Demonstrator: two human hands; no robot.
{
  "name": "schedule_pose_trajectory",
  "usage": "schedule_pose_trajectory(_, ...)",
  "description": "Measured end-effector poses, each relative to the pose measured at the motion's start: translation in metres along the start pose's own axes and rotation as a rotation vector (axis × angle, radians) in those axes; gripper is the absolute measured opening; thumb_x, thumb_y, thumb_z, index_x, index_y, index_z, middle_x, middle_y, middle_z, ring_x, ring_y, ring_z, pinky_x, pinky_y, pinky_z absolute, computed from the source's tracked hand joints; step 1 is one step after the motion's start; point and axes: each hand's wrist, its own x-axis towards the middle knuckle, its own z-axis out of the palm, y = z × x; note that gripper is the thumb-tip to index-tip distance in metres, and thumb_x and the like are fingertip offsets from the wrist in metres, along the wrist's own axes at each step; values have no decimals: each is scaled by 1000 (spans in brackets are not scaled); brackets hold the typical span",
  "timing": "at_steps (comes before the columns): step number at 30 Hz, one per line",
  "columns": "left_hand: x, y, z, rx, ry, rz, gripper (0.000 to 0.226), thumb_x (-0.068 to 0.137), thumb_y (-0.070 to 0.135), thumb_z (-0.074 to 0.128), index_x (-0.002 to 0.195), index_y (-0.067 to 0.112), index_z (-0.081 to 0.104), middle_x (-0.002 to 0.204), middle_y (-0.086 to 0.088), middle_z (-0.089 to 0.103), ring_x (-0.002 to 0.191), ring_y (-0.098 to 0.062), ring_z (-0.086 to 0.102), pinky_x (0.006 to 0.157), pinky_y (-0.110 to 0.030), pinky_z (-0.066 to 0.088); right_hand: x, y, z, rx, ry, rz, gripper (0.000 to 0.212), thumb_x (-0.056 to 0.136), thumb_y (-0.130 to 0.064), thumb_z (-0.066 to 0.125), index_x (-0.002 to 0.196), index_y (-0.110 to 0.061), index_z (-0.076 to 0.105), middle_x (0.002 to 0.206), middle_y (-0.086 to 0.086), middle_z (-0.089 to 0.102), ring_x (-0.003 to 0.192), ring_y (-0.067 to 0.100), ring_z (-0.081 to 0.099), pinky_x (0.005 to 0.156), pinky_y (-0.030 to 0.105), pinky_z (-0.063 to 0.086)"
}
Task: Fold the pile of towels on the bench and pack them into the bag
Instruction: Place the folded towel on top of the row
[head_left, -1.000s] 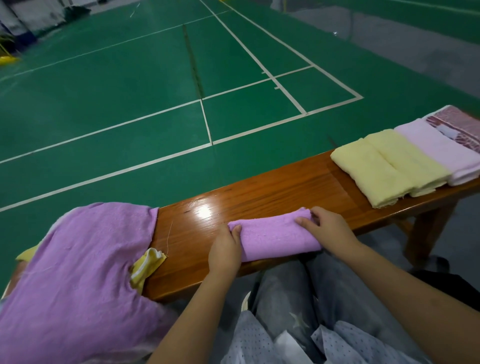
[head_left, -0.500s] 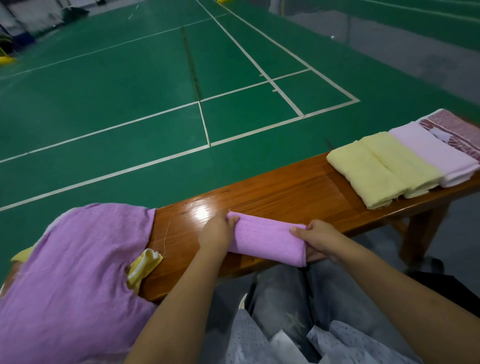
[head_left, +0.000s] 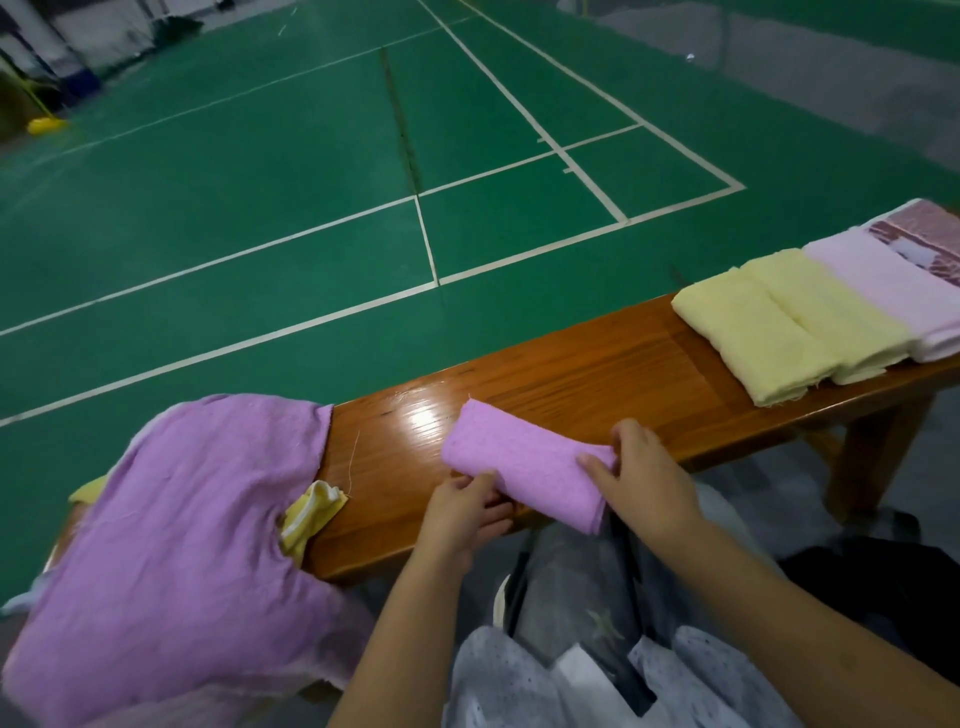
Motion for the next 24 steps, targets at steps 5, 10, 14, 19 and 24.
schedule_pose_trajectory(5,-4,10,16,-105,-76,-27,52,91,21,64,135,4,42,120,-15,62,103,-30,65,86,-43,56,9,5,-2,184,-141,-99,56,89,-43,60,135,-16,45,133,7,48,117,22,50,93,32,44)
schedule_pose_trajectory(10,-7,12,32,-71,-137,-31,51,87,26,68,128,4,49,120,-14,63,106,-30,64,88,-45,56,3,7,3,362,-267,-3,53,88,-42,63,131,-14,48,127,5,57,105,18,56,84,31,48)
schedule_pose_trajectory(14,-4,7,45,1,-92,48,49,85,30,71,125,10,52,122,-7,62,107,-25,62,87,-42,56,-5,15,2,484,-273,55,52,88,-43,63,129,-15,48,122,4,58,102,16,57,74,23,47)
schedule_pose_trajectory(19,-4,7,64,208,-7,194,30,89,30,65,112,21,48,115,-1,58,96,-15,60,70,-29,55,-8,28,-1,554,-269,117,50,87,-45,63,126,-17,49,113,2,60,98,15,60,75,25,52)
schedule_pose_trajectory(24,-7,19,85,117,-98,225,36,92,29,62,123,17,48,119,-2,59,103,-19,62,83,-39,58,-5,43,-15,652,-266,101,54,83,-51,62,126,-21,49,122,-3,58,104,12,58,79,24,52)
